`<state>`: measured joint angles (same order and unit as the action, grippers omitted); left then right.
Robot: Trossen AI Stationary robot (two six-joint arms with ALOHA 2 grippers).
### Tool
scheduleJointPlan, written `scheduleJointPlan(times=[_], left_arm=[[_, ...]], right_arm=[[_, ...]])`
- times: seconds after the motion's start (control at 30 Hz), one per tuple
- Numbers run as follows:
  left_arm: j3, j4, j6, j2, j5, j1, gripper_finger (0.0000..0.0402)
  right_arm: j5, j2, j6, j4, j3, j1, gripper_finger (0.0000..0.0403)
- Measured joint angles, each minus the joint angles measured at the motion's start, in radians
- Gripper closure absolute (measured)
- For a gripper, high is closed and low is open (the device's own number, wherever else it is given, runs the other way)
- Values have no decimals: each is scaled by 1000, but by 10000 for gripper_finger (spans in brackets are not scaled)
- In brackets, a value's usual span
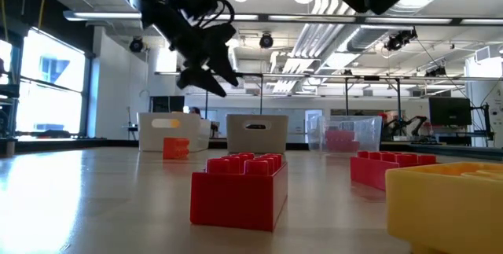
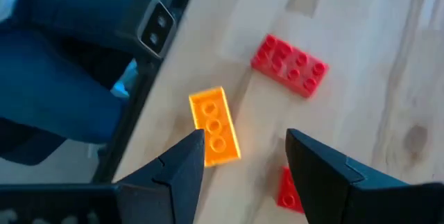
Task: Sort & place blocks by color
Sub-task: Put the yellow game piece into the white bin
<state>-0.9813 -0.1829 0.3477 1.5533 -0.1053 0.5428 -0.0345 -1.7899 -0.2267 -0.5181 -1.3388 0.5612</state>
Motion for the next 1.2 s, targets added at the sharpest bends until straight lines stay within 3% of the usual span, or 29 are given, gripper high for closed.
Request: scheduleJointPlan(times=[0.2,0.33,0.7,1.2], left_arm=[[0,-233,5,-87,185,-118,176],[0,-334,32,-121,250,-207,176],[0,-366,68,-131,290,-348,177],[0,-367,69,-130,327,-356,177]], right_arm=[[7,-28,4,55,0,31,214],[7,-80,10,68,0,46,214],[39,-175,17,116,0,71,214],[50,-246,-19,113,0,75,214]])
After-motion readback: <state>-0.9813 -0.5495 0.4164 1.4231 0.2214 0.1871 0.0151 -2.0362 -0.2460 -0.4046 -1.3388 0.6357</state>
